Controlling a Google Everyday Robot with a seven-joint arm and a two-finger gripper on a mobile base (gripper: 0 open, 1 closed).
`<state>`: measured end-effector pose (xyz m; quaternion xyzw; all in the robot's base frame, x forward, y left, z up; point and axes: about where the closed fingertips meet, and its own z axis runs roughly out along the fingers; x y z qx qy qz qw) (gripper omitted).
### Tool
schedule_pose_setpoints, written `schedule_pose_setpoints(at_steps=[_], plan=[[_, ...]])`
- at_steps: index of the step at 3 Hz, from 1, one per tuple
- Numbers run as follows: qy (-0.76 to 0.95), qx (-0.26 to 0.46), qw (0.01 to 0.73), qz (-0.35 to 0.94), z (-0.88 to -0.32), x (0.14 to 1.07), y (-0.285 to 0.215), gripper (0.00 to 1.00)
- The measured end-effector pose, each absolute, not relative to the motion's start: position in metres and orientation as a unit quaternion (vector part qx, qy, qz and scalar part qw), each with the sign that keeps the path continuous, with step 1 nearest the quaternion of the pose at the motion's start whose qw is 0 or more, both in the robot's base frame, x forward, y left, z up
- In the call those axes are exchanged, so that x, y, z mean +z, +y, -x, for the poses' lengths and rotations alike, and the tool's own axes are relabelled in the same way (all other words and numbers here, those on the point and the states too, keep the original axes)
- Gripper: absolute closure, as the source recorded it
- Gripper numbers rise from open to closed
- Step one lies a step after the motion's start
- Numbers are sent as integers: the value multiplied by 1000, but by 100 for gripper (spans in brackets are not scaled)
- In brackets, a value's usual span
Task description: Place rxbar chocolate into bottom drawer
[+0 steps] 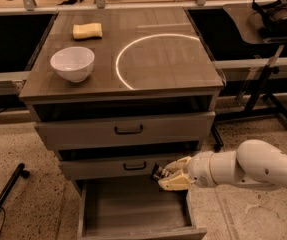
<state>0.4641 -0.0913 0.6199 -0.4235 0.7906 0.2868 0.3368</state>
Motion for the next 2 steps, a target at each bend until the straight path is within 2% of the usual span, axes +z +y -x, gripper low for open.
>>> schedule_pose_setpoints(at_steps=[2], plan=[[790,285,325,435,-467,601,-95,100]])
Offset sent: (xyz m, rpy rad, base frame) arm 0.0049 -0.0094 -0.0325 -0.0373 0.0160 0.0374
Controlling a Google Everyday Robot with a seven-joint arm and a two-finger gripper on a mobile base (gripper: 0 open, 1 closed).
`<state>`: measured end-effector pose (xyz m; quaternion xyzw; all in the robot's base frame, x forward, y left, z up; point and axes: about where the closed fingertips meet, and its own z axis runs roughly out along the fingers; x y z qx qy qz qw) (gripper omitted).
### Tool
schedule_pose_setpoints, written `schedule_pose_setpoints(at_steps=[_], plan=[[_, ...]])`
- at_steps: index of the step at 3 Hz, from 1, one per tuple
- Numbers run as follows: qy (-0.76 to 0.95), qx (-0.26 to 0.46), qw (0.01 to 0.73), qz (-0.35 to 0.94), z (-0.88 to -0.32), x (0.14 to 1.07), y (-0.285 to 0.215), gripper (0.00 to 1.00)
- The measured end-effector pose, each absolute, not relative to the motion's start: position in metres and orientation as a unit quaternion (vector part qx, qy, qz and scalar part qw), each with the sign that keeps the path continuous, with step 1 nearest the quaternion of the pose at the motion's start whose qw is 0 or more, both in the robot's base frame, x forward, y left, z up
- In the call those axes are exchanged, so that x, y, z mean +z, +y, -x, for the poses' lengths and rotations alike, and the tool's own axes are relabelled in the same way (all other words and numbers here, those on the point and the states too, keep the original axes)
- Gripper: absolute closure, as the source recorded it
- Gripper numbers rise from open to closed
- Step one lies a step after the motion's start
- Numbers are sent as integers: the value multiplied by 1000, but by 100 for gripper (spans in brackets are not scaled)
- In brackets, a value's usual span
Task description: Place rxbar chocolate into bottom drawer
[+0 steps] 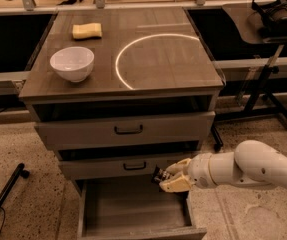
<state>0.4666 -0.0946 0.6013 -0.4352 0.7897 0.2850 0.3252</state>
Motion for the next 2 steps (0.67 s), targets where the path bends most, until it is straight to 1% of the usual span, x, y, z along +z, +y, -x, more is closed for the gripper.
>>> schedule_pose_setpoints(at_steps=[1,2], plan=[[793,283,307,443,-470,567,-101,100],[794,295,298,439,-473,525,-106,100]])
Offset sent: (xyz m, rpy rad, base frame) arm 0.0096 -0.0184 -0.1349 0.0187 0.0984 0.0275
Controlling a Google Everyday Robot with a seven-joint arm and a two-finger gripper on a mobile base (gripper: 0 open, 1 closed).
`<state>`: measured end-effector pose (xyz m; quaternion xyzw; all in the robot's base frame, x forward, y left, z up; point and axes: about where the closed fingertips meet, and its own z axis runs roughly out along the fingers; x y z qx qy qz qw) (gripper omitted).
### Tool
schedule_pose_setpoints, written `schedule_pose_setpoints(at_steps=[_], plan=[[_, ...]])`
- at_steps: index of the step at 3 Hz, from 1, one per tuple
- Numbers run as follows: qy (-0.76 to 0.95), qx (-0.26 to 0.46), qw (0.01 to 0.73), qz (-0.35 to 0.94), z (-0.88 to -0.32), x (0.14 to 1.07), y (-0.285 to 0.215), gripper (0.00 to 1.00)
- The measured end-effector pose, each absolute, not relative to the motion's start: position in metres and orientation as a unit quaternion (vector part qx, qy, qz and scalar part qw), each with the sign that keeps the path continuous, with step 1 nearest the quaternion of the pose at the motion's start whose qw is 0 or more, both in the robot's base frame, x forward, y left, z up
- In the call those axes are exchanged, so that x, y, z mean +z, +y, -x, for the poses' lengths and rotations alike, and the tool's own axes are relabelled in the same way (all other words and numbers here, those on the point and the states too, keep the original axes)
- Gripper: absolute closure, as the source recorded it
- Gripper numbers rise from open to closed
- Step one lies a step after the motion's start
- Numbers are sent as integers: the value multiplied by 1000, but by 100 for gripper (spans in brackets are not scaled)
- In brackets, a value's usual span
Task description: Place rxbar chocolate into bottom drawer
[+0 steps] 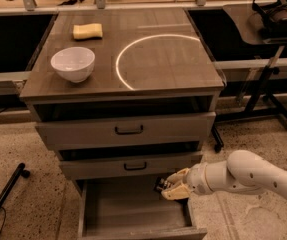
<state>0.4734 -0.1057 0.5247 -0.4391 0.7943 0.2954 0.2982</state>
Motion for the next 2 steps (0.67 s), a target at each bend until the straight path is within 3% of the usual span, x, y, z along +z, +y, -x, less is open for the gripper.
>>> schedule_pose_setpoints(at_steps=[1,2], plan=[[793,340,285,417,-481,441,-115,100],[793,340,285,417,-481,441,-115,100]])
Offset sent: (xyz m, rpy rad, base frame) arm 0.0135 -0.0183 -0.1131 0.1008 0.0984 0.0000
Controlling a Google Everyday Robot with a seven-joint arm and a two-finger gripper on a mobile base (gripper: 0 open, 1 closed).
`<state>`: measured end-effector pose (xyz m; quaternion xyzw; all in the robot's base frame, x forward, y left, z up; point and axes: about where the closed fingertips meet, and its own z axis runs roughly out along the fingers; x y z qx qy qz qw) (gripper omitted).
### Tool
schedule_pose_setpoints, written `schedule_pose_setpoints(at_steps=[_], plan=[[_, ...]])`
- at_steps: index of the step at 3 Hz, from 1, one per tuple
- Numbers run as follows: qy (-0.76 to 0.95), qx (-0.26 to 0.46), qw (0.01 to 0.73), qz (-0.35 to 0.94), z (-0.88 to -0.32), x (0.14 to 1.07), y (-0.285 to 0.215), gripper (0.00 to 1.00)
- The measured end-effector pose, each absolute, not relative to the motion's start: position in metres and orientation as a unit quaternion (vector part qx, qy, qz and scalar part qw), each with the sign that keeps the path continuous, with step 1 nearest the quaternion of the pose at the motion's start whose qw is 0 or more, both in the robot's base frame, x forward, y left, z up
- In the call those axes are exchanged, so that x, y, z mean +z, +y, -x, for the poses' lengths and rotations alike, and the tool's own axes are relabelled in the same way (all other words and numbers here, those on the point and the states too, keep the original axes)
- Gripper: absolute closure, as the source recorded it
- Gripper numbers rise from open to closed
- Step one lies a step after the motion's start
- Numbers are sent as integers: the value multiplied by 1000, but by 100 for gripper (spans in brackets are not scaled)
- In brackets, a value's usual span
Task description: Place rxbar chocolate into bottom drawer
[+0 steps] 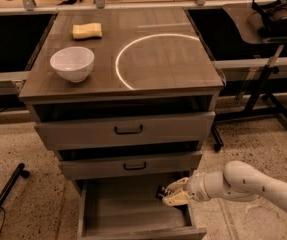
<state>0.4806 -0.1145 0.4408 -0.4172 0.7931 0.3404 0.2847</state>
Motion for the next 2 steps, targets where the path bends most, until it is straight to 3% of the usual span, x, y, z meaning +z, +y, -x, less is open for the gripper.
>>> schedule_pose_setpoints(at_steps=[2], plan=[[788,337,287,429,-491,379,-123,100]])
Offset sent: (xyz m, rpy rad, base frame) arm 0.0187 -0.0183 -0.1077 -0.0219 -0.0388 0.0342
